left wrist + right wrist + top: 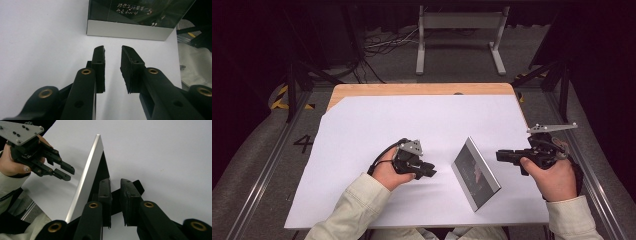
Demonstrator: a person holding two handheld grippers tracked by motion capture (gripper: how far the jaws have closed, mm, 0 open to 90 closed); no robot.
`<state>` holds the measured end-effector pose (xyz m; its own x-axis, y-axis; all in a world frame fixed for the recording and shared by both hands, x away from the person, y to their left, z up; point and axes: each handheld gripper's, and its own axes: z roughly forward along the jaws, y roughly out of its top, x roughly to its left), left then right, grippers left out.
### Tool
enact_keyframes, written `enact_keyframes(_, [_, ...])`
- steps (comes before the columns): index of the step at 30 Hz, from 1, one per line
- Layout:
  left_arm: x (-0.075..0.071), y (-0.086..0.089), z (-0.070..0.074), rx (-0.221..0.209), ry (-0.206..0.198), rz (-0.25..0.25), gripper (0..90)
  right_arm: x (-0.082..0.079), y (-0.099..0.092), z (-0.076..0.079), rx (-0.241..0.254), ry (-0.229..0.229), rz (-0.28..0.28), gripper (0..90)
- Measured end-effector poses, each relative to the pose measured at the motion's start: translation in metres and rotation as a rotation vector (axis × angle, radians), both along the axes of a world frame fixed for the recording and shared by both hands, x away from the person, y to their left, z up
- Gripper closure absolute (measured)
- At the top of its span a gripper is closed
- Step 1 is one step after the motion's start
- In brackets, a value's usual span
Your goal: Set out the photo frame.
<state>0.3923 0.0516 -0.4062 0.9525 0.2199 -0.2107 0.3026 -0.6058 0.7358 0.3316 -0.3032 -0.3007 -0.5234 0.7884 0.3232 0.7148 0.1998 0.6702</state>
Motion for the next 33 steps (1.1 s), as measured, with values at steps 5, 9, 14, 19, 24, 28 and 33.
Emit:
enact_keyframes(5, [0.0,0.001,0.0,-0.001,0.004,0.005,74.1,-0.002,0.008,0.007,-0.004,-0.004,0.017,77.1])
enact_keyframes(9, [0.001,0.001,-0.001,-0.001,0.004,0.003,74.0,-0.004,0.014,0.012,-0.006,-0.009,0.024,74.9])
enact_keyframes(14, [0.0,-0.001,-0.002,0.007,0.008,0.003,74.1,-0.007,0.02,0.014,-0.012,-0.004,0.037,72.7])
enact_keyframes(19, [0.0,0.0,-0.002,0.004,0.008,0.003,74.1,-0.008,0.027,0.012,-0.014,0.005,0.049,70.2])
enact_keyframes(24, [0.0,0.0,-0.003,0.004,0.013,0.007,74.1,-0.007,0.032,0.009,-0.015,0.018,0.05,67.9])
enact_keyframes(28, [0.001,0.002,-0.002,0.001,0.011,0.014,74.0,-0.006,0.034,0.005,-0.018,0.025,0.05,65.4])
enact_keyframes(33, [0.002,0.003,-0.002,-0.002,0.011,0.018,74.1,-0.004,0.038,-0.001,-0.031,0.043,0.054,62.0])
